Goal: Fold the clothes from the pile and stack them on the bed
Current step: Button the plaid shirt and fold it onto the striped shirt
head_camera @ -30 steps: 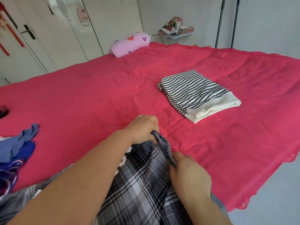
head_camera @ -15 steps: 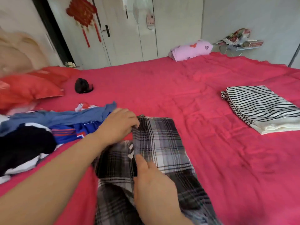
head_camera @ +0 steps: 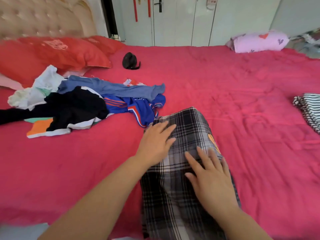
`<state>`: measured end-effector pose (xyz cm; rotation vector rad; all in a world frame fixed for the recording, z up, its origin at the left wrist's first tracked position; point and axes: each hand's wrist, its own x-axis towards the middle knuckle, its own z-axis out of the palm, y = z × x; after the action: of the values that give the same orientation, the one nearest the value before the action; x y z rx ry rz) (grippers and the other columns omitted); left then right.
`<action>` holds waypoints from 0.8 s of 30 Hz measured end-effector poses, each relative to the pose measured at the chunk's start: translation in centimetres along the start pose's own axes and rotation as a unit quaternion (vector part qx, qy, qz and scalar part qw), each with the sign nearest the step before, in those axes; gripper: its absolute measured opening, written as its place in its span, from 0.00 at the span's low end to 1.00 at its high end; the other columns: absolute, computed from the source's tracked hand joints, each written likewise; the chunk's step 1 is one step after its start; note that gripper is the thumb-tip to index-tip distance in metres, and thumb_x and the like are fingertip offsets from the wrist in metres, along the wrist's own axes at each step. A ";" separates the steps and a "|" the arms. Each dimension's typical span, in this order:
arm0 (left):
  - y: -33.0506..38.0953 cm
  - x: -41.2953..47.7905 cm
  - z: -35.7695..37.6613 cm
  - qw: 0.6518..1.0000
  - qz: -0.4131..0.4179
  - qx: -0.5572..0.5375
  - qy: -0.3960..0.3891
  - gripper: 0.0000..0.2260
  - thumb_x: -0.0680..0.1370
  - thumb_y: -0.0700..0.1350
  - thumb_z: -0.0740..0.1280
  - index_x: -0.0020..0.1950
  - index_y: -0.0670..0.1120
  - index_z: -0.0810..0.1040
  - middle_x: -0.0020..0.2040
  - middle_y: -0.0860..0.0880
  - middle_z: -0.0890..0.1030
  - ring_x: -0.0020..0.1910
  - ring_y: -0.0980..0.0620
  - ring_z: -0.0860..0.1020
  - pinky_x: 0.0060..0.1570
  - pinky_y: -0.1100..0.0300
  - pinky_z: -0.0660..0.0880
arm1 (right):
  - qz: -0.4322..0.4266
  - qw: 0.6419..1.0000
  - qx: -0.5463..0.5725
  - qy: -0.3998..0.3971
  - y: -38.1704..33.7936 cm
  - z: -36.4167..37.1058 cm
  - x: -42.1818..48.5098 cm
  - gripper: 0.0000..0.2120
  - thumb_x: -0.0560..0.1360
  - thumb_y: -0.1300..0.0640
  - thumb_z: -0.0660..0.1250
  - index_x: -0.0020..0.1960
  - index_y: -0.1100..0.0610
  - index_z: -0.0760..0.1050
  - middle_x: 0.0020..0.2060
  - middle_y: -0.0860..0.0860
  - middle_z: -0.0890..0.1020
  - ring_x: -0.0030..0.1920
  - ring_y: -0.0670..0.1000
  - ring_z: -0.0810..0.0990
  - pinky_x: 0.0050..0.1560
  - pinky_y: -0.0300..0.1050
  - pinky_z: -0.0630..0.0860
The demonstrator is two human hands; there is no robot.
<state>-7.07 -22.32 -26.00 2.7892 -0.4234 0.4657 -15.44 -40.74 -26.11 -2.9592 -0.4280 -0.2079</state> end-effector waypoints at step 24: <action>-2.6 6.9 4.2 0.992 -0.104 -0.006 -0.071 0.22 0.82 0.55 0.49 0.75 0.50 0.59 0.69 0.48 0.69 0.70 0.49 0.64 0.72 0.48 0.49 | -0.064 0.961 0.238 -0.128 7.4 -1.5 18.3 0.21 0.81 0.55 0.52 0.74 0.51 0.59 0.68 0.53 0.71 0.68 0.53 0.68 0.61 0.41 0.64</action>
<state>1.13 -22.94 -27.95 2.8238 -0.1605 0.2173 3.90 -43.08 -22.67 -2.4883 -0.6033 0.2380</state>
